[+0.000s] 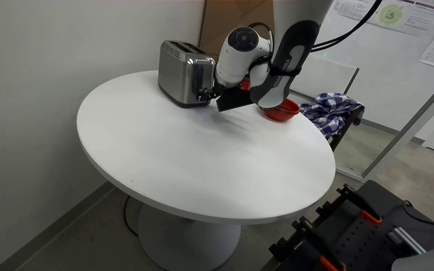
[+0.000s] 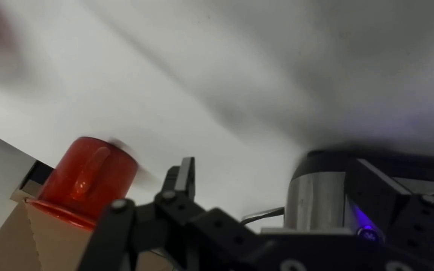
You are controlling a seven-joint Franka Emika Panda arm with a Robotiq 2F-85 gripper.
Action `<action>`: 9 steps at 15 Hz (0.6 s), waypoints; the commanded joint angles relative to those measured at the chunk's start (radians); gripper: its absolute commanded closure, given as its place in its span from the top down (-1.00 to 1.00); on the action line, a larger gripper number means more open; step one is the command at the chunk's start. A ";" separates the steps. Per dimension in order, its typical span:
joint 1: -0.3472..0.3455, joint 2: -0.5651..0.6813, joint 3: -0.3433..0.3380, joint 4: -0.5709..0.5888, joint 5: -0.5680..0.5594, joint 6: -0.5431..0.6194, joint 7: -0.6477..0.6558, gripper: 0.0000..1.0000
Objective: Press the bottom right button on the toaster
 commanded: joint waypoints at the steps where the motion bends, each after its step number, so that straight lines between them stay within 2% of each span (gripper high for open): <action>1: -0.008 0.004 0.005 0.012 0.009 0.017 0.009 1.00; 9: -0.019 -0.028 0.025 -0.004 -0.001 0.008 -0.006 1.00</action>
